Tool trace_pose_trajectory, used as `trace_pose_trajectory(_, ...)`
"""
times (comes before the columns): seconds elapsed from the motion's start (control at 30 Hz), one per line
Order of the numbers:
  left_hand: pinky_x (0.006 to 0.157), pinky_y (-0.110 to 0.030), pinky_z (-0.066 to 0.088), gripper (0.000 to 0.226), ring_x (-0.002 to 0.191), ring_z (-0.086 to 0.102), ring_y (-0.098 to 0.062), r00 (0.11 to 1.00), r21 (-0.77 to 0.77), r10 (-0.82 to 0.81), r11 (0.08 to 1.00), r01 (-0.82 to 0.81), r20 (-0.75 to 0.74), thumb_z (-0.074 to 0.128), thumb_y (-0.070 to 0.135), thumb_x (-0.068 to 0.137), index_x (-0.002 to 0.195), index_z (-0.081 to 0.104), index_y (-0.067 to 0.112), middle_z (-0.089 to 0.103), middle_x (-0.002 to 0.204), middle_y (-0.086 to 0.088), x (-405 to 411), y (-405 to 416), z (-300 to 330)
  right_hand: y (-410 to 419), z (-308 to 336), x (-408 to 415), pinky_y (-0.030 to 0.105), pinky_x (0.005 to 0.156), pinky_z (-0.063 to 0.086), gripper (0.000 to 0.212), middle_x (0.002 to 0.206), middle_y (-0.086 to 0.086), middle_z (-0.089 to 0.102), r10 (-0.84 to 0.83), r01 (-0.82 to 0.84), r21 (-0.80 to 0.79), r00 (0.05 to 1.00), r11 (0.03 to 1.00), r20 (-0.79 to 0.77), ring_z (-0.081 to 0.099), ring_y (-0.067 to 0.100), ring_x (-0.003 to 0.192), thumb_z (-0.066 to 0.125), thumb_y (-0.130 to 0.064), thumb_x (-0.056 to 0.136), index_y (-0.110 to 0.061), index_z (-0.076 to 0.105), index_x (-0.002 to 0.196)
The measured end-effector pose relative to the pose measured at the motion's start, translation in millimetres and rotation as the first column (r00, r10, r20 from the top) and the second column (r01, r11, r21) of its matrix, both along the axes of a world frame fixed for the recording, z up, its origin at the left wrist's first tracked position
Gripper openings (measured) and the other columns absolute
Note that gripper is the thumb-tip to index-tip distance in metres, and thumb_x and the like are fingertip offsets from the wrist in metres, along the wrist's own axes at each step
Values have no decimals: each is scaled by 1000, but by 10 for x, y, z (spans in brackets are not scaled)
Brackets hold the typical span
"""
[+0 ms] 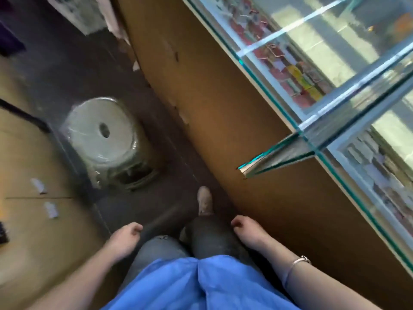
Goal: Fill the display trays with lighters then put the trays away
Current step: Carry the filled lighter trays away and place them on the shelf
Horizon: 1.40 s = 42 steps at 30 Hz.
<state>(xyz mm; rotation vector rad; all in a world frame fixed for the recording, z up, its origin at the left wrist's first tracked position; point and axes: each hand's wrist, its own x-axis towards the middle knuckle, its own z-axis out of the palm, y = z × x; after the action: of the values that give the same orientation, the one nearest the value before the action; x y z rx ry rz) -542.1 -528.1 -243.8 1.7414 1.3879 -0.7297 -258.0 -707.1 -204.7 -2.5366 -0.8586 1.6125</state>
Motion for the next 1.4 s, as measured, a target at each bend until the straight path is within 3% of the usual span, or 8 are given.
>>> trace_pose_trajectory(0.27, 88, -26, 44, 25, 106, 58, -16, 986, 36, 156, 987, -158, 66, 46, 19, 93, 111, 61, 27, 63, 118, 3, 525, 54, 48, 1193, 76, 534, 26, 87, 41, 27, 117, 11, 62, 259, -259, 53, 966, 964, -7, 55, 24, 110, 46, -7, 87, -9, 62, 108)
trace_pose_trajectory(0.37, 88, -28, 45, 25, 104, 60, -18, 942, 72, 279, 952, -297, 184, 49, 14, 91, 109, 63, 23, 66, 112, -1, 952, 378, 197, 1807, 268, 643, 21, 66, 40, 26, 107, 17, 63, 258, -245, 177, 964, 953, -57, 57, 25, 90, 45, -1, 86, -2, 62, 106)
trace_pose_trajectory(0.5, 89, -28, 45, 24, 97, 61, -18, 779, 84, 405, 862, -499, 479, 52, 1, 88, 106, 64, 12, 68, 102, -5, 1555, 923, 616, 2638, 785, 712, 11, 47, 33, 23, 73, -8, 58, 298, -239, 393, 950, 888, -95, 49, 5, 60, 50, -11, 86, -14, 64, 105)
trace_pose_trajectory(0.67, 77, -3, 39, 29, 80, 57, 7, 545, 77, 347, 789, -610, 763, 51, -7, 87, 97, 61, 18, 64, 90, 4, 2224, 1692, 1417, 3513, 1639, 862, 19, 62, 39, 20, 71, -12, 56, 318, -146, 719, 942, 679, -109, 50, 3, 62, 52, -11, 87, -19, 64, 101)
trace_pose_trajectory(0.83, 88, -18, 46, 35, 90, 62, -5, 370, 50, 250, 767, -639, 895, 52, -4, 88, 92, 61, 29, 67, 93, 8, 2735, 2470, 2078, 4153, 2224, 1362, 27, 72, 47, 23, 80, -2, 64, 154, -47, 863, 987, 502, -36, 59, 11, 73, 51, -6, 84, -26, 61, 89)
trace_pose_trajectory(1.03, 89, -25, 46, 31, 92, 62, -12, 352, 80, 157, 815, -574, 923, 52, 5, 89, 92, 63, 34, 68, 96, 5, 3266, 3492, 2372, 4826, 2353, 2034, 31, 66, 49, 23, 80, 0, 63, -123, 196, 864, 980, 463, -156, 60, 17, 72, 49, 1, 86, -19, 62, 88)
trace_pose_trajectory(1.27, 89, -28, 43, 31, 101, 55, -13, 315, 29, 177, 832, -554, 932, 51, 6, 89, 95, 57, 36, 60, 103, 1, 4055, 4637, 2426, 5462, 2148, 2670, 32, 60, 46, 30, 104, 5, 55, -546, 578, 728, 769, 369, -333, 53, 21, 81, 44, -7, 87, -16, 47, 116)
trace_pose_trajectory(1.4, 91, -41, 45, 24, 98, 55, -15, 289, -18, 238, 800, -599, 927, 51, 11, 90, 105, 54, 29, 56, 95, 8, 4536, 5201, 2344, 5816, 2057, 2938, 49, 85, 47, 26, 102, 4, 52, -658, 629, 738, 667, 246, -350, 53, 24, 86, 44, -11, 90, -17, 44, 116)
